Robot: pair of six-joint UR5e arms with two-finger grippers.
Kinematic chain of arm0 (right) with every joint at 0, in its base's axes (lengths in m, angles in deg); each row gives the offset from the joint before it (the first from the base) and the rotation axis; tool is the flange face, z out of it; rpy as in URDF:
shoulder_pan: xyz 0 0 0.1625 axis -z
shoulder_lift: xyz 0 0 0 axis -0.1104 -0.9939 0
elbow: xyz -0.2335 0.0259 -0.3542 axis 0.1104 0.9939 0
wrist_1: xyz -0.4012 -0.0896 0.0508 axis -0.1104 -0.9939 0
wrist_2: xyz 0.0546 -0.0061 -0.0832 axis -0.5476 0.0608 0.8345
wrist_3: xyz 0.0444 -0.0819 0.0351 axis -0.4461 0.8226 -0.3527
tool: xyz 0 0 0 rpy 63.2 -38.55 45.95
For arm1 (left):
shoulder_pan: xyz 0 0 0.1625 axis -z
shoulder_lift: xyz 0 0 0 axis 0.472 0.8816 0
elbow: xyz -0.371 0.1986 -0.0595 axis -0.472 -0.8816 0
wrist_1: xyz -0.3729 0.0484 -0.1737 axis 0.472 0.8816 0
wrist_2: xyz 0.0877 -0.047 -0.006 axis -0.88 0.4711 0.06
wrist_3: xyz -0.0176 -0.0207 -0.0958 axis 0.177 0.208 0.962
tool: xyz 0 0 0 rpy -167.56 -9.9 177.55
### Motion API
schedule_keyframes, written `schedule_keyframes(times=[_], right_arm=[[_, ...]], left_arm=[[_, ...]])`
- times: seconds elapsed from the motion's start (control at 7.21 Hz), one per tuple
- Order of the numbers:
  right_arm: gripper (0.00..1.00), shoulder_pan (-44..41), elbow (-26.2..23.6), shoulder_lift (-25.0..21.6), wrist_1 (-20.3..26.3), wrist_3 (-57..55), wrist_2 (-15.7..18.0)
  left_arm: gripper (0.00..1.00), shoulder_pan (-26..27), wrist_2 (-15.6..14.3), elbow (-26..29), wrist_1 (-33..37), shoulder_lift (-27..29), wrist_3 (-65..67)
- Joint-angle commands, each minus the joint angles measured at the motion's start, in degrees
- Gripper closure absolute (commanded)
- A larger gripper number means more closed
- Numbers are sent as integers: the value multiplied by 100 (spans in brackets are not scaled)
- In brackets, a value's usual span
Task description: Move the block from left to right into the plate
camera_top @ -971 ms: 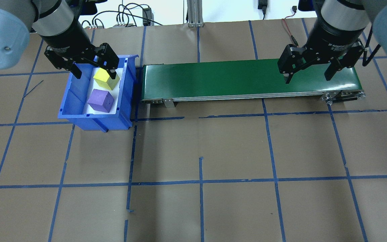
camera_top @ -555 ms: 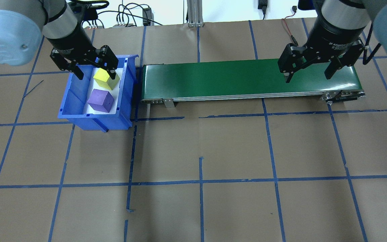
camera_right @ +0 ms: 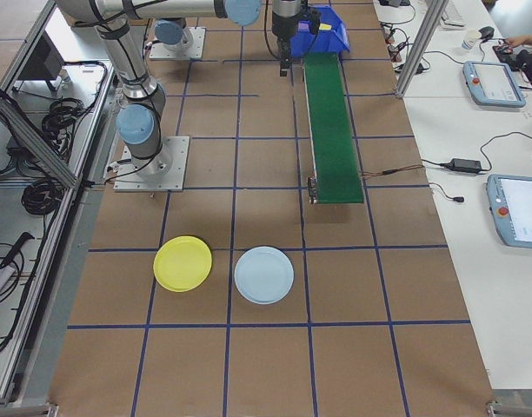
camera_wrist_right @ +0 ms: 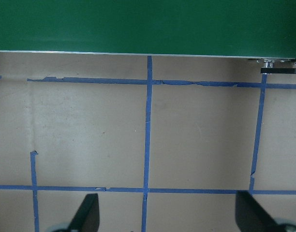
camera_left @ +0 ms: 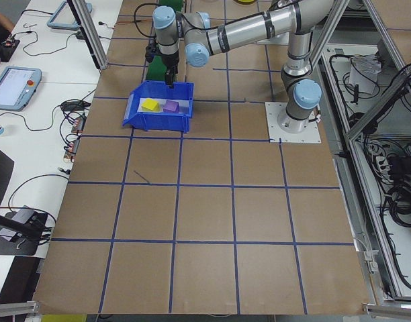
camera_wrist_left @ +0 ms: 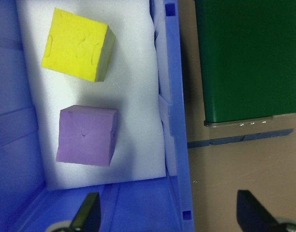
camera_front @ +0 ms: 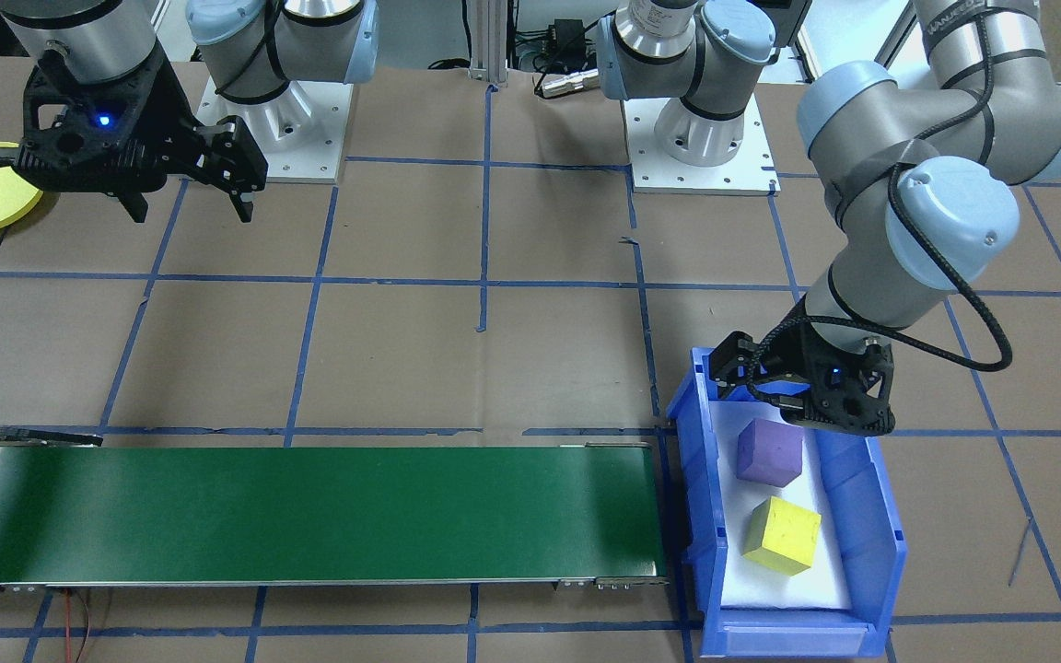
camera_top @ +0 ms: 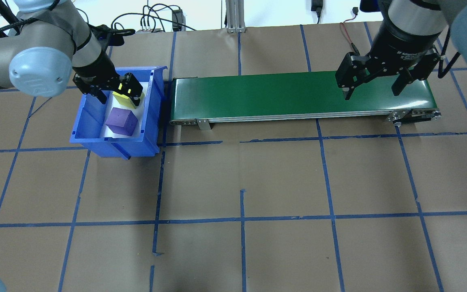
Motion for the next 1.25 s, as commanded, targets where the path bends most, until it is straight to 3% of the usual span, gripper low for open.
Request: schedule_keyframes(times=[0.0,0.55,1.11], right_arm=[[0,-2,-9,0,0,-10,6],[0,-3,0,0,0,-19,15],[0,6,9,0,-9,-1,15]], left_arm=[[0,-155,13,-23,-165,161,-271],[0,-217,4,-49,-577,758,-720],[0,-225,-31,-452,-928,909,-729]])
